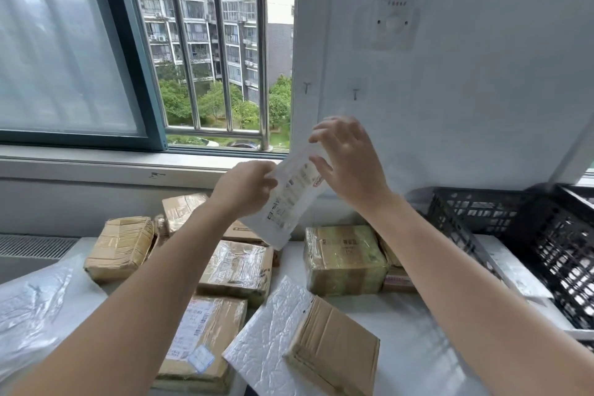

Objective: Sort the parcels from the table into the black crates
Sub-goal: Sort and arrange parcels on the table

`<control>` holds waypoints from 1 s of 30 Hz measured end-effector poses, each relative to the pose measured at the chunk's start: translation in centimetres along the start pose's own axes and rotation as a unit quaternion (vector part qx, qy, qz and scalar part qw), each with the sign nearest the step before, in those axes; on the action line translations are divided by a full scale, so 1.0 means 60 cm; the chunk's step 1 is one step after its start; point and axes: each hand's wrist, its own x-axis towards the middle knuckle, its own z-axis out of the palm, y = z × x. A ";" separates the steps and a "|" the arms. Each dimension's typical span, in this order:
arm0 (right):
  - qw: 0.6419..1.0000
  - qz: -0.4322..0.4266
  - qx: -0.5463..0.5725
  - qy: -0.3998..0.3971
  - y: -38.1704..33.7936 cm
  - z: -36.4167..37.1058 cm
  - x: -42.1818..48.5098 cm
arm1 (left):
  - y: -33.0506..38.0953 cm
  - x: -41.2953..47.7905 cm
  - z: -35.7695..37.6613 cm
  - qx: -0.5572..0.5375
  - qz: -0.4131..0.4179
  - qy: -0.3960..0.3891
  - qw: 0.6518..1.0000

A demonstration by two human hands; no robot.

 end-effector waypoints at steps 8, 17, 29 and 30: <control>0.816 0.470 0.313 -0.125 0.000 0.020 -0.047 | -0.015 -0.051 0.004 -0.534 -0.117 0.098 0.832; 0.845 0.367 0.389 0.019 -0.017 -0.021 -0.059 | 0.015 -0.112 -0.005 -0.526 -0.036 0.188 0.828; 0.862 0.370 0.330 0.105 0.008 -0.081 -0.068 | 0.073 -0.115 -0.004 -0.528 0.015 0.206 0.824; 0.864 0.369 0.326 0.105 0.013 -0.085 -0.069 | 0.079 -0.113 -0.001 -0.527 0.012 0.205 0.825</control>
